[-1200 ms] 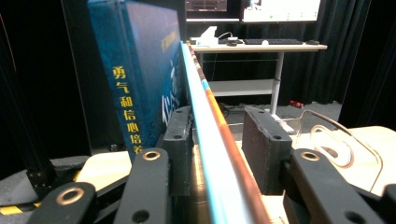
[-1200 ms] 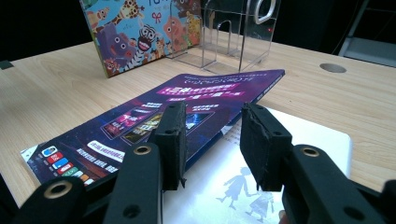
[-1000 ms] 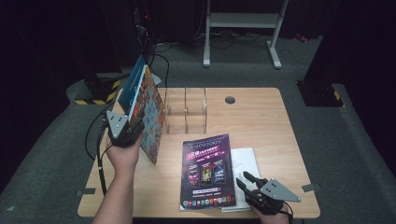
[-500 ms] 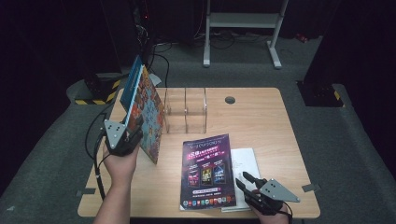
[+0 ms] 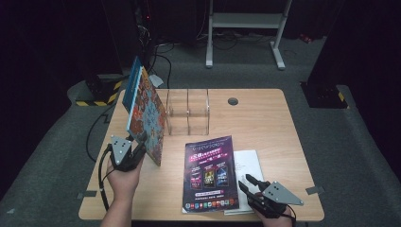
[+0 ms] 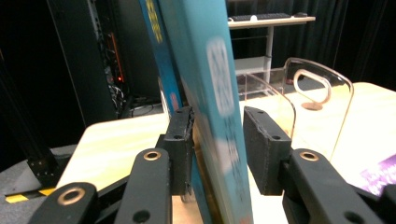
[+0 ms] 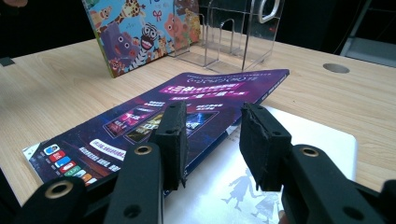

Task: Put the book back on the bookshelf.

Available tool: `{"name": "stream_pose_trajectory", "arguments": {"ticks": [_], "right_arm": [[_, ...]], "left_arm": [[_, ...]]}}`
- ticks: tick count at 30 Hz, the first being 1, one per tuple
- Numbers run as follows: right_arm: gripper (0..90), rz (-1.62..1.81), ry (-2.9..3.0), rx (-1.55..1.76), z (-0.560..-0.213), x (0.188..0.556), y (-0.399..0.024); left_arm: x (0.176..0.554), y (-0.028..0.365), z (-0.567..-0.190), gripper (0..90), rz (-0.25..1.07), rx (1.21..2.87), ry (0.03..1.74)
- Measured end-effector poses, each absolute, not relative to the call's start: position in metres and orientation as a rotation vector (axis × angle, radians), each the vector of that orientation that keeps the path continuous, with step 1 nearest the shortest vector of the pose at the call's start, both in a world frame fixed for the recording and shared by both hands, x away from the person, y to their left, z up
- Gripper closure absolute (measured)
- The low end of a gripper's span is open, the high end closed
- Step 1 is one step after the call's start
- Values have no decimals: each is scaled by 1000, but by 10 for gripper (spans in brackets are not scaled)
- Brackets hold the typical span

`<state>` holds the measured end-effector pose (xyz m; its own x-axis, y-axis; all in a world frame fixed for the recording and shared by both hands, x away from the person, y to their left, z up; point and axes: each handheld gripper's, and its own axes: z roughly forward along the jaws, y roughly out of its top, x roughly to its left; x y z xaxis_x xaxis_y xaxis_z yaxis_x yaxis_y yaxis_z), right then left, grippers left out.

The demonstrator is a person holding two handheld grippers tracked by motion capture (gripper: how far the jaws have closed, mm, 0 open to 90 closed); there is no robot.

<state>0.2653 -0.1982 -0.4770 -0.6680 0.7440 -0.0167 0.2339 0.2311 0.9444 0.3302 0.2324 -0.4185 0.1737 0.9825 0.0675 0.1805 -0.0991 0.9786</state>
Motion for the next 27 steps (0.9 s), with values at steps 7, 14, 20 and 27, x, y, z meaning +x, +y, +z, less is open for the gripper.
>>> {"name": "stream_pose_trajectory", "arguments": {"ticks": [7,14,20,27], "right_arm": [[610,1441,2036,888,-477,265,-198],[611,1445,2037,891,-477,265,-198],[610,1445,2034,891,-477,265,-198],[612,1440,2042,889,-477,265,-196]], "left_arm": [[325,232,-441,648,989,1517,1202],[325,228,-459,657,964,1562,1229],[325,225,-466,704,973,1584,1235],[325,225,-467,725,977,1566,1242]]}}
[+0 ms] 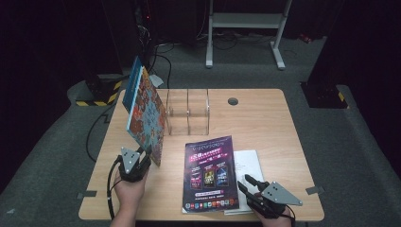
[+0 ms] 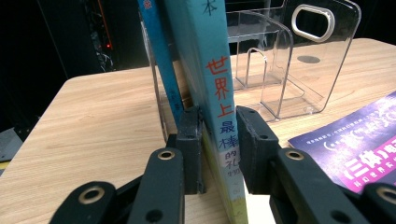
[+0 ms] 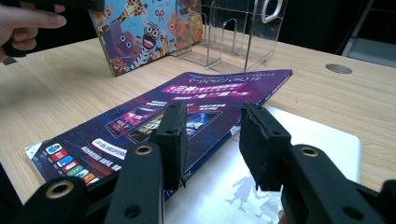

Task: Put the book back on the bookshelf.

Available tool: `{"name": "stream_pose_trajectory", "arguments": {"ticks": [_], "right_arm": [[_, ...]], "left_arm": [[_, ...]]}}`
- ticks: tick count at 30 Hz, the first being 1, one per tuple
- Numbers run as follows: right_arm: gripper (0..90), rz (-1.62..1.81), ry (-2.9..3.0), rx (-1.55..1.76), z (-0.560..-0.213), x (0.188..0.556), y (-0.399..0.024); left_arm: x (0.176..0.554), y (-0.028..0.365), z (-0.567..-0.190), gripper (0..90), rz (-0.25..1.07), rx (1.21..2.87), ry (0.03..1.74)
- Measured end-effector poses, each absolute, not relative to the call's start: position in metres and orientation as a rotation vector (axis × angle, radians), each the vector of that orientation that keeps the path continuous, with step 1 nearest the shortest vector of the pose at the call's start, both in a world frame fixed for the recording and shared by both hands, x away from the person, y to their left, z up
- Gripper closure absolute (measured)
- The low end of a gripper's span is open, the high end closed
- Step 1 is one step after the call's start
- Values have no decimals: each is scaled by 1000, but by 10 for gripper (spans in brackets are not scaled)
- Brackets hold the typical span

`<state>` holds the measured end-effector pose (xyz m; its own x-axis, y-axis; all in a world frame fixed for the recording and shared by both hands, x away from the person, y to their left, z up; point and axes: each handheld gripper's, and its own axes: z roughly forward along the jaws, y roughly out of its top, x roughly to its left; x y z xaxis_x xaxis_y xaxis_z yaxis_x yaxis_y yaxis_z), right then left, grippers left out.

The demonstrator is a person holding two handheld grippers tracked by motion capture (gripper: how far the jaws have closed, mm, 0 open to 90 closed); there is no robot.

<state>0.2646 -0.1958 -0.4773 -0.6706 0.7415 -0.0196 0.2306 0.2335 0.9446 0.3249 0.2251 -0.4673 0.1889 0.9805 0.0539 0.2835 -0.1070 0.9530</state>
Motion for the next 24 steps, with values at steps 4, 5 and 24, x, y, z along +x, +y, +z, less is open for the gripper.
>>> {"name": "stream_pose_trajectory", "arguments": {"ticks": [4,5,24], "right_arm": [[613,1440,2043,892,-478,265,-196],[613,1440,2043,892,-478,265,-195],[617,1442,2044,889,-478,265,-195]], "left_arm": [[326,226,-467,737,977,1549,1245],[327,226,-466,740,974,1545,1245],[335,225,-464,756,977,1534,1253]]}}
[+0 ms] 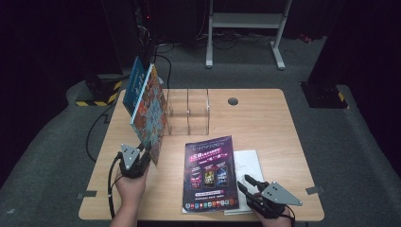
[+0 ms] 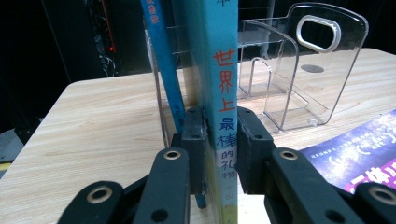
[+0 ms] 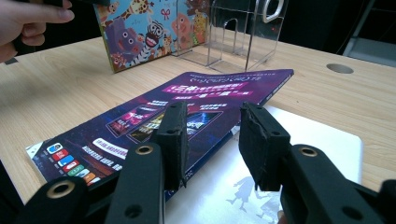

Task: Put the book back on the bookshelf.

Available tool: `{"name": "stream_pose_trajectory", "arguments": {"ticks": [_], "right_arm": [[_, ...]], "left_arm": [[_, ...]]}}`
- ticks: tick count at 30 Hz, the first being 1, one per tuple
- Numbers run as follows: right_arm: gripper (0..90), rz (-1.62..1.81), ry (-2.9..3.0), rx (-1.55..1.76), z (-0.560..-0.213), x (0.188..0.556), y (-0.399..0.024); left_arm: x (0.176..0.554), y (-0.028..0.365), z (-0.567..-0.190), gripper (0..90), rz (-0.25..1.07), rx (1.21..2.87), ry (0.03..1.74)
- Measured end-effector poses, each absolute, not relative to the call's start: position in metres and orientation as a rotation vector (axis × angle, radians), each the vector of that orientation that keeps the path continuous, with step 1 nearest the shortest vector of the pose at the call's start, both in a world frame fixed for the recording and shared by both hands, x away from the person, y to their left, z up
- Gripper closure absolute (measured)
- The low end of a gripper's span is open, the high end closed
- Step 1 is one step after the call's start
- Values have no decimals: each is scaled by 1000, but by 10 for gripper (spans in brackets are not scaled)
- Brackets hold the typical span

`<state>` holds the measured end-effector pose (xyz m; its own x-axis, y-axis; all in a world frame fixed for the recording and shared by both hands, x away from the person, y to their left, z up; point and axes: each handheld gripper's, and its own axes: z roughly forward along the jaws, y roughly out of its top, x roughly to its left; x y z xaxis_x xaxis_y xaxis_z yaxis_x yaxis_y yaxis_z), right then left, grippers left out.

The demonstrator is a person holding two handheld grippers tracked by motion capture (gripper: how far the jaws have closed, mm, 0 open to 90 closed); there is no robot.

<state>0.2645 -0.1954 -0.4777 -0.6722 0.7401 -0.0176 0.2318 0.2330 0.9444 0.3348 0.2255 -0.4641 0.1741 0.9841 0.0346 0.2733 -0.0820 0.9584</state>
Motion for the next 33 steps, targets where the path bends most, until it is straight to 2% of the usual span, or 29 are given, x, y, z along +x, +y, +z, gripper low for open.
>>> {"name": "stream_pose_trajectory", "arguments": {"ticks": [33], "right_arm": [[618,1442,2049,885,-478,264,-194]], "left_arm": [[340,227,-463,717,992,1528,1265]]}}
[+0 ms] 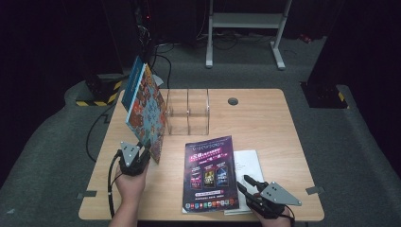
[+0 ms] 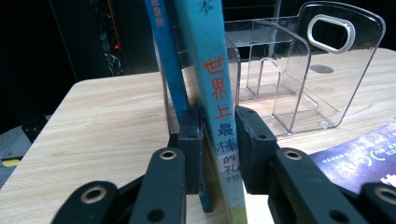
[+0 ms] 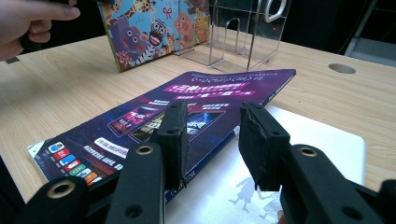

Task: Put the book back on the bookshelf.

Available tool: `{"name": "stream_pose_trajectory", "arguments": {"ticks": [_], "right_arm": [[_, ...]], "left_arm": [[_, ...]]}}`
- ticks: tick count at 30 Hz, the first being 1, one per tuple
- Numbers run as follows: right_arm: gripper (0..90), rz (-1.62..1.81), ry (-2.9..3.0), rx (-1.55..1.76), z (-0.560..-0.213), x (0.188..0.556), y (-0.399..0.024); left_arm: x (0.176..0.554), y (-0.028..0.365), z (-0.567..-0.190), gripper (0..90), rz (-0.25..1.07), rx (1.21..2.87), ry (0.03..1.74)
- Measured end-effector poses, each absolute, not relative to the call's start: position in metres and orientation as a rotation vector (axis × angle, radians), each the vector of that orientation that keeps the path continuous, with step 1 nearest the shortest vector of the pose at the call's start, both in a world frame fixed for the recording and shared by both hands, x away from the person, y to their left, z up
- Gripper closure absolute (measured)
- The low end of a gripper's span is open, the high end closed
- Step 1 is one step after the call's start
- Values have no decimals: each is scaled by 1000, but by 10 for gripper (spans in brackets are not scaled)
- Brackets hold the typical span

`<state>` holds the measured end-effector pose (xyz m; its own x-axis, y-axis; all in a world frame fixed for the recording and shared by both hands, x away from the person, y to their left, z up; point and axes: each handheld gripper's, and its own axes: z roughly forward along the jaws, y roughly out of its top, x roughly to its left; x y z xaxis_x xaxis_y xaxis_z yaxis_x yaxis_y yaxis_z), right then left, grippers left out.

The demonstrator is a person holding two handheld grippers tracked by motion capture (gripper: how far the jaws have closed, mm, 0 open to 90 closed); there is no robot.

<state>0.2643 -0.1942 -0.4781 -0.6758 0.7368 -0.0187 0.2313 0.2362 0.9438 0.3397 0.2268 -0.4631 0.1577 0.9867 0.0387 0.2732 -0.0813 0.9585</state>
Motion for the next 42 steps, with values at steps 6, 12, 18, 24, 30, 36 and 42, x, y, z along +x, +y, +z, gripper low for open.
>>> {"name": "stream_pose_trajectory", "arguments": {"ticks": [6,12,18,24,30,36,42], "right_arm": [[612,1440,2055,884,-479,265,-194],[596,1437,2057,896,-479,266,-193],[574,1434,2061,905,-479,266,-193],[556,1426,2068,910,-480,267,-193],[551,1415,2076,910,-480,268,-192],[553,1404,2090,910,-481,268,-192],[509,1370,2115,946,-482,272,-191]], "left_arm": [[332,229,-463,602,994,1521,1261],[321,231,-463,553,958,1538,1243],[309,233,-465,508,890,1555,1248],[297,231,-472,515,860,1565,1243],[293,229,-484,503,795,1633,1239],[292,225,-495,486,720,1690,1228],[294,215,-512,482,600,1792,1202]]}}
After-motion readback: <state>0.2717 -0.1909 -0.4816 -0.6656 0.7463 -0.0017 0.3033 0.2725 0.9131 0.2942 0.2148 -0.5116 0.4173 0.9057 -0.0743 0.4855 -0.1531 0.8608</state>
